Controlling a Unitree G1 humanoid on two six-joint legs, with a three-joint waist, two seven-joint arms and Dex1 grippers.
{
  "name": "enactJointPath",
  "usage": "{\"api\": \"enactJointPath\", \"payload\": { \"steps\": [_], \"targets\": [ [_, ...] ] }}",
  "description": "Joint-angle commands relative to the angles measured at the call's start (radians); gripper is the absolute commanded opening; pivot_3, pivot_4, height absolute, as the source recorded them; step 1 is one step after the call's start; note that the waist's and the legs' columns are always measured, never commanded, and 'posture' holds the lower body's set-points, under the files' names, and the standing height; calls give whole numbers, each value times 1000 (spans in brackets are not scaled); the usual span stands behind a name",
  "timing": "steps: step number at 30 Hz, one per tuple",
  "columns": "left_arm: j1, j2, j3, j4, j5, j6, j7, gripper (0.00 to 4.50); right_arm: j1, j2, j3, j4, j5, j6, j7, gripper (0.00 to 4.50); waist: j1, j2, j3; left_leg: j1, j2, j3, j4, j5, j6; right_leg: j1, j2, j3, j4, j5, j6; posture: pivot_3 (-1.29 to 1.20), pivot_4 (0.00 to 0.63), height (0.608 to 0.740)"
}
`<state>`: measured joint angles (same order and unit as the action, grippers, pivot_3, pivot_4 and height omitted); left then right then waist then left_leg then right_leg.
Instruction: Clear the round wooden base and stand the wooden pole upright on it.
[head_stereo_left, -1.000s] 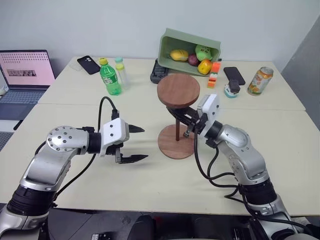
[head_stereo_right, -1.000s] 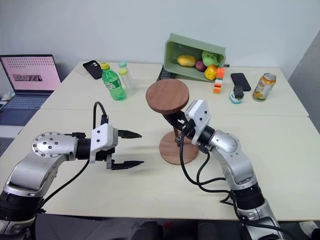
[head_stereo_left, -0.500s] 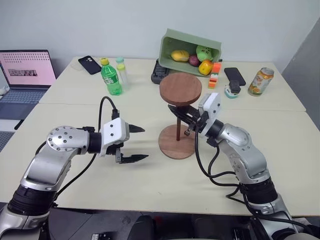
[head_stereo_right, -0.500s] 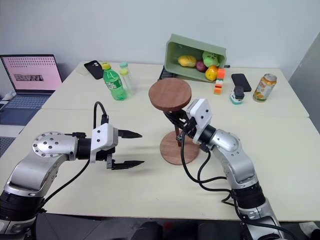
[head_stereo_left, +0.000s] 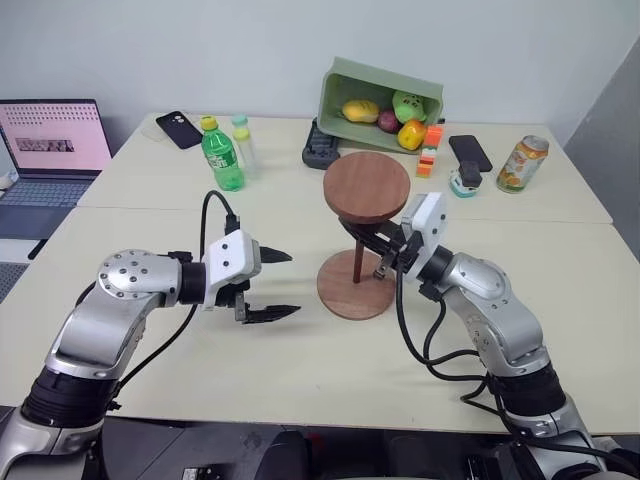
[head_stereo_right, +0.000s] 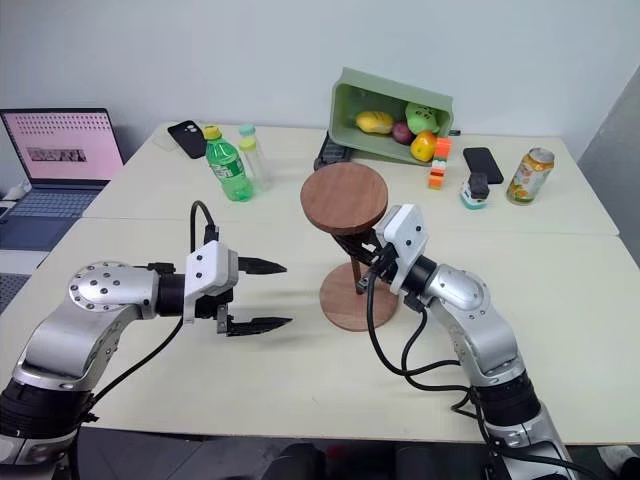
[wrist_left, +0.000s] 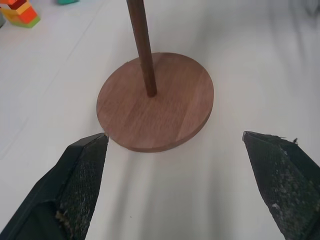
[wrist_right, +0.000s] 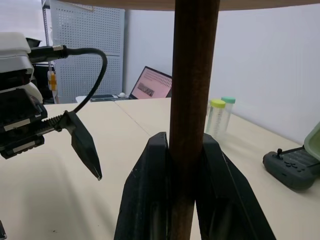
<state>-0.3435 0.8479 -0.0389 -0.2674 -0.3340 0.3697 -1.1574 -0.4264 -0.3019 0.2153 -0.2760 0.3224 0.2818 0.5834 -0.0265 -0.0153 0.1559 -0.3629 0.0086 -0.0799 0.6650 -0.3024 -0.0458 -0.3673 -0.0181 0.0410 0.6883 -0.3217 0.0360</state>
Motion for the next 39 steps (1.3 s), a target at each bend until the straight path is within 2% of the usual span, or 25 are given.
{"api": "enactJointPath", "payload": {
  "steps": [1, 7, 17, 22, 27, 34, 39],
  "targets": [
    [-16, 4, 8, -28, -11, -2, 2, 4500, 33, -36, 41, 100, -57, 133, -8, 257, -1, 0, 0, 0, 0, 0, 0, 0, 0, 0, 0, 0, 0, 0, 0, 0, 150, 740],
    [-14, 4, 4, -29, -6, -5, 2, 4500, 9, -38, 43, 95, -47, 201, -18, 257, -1, 0, 0, 0, 0, 0, -1, 0, 0, 0, 0, 0, -1, 0, 0, 0, 150, 740],
    [-5, 2, 7, -25, -5, -18, 2, 4500, 18, -38, 48, 57, -30, 197, -5, 257, -1, 0, 0, 0, 0, 0, -1, 0, 0, 0, 0, 0, -1, 0, 0, 0, 150, 740],
    [-6, 2, 7, -21, -4, -26, -1, 4500, 14, -33, 49, 17, -17, 206, 7, 1571, -1, 0, 5, -2, 1, -2, -2, 0, 0, -1, 0, 0, -3, 0, 0, 0, 150, 740],
    [-12, -5, 12, -20, -12, -32, -1, 4500, 23, -36, 52, -28, -14, 219, 28, 2829, -13, 3, 9, -21, 2, 2, 0, 0, -1, -22, -1, 1, 0, 0, 0, 0, 150, 740],
    [-15, -17, 40, -27, -53, -18, 0, 4500, 43, -63, 44, -55, -27, 222, 45, 2829, -10, 3, 9, -20, 2, 1, -1, 0, -1, -21, -2, 0, 0, 0, 0, 0, 150, 740],
    [-41, -34, 61, -26, -91, 16, 30, 4500, 57, -139, 1, -90, -31, 220, 66, 2829, -5, 3, 9, -21, 1, 1, -1, 0, -1, -21, -1, 0, 0, 0, 0, 0, 150, 740]
  ]
}}
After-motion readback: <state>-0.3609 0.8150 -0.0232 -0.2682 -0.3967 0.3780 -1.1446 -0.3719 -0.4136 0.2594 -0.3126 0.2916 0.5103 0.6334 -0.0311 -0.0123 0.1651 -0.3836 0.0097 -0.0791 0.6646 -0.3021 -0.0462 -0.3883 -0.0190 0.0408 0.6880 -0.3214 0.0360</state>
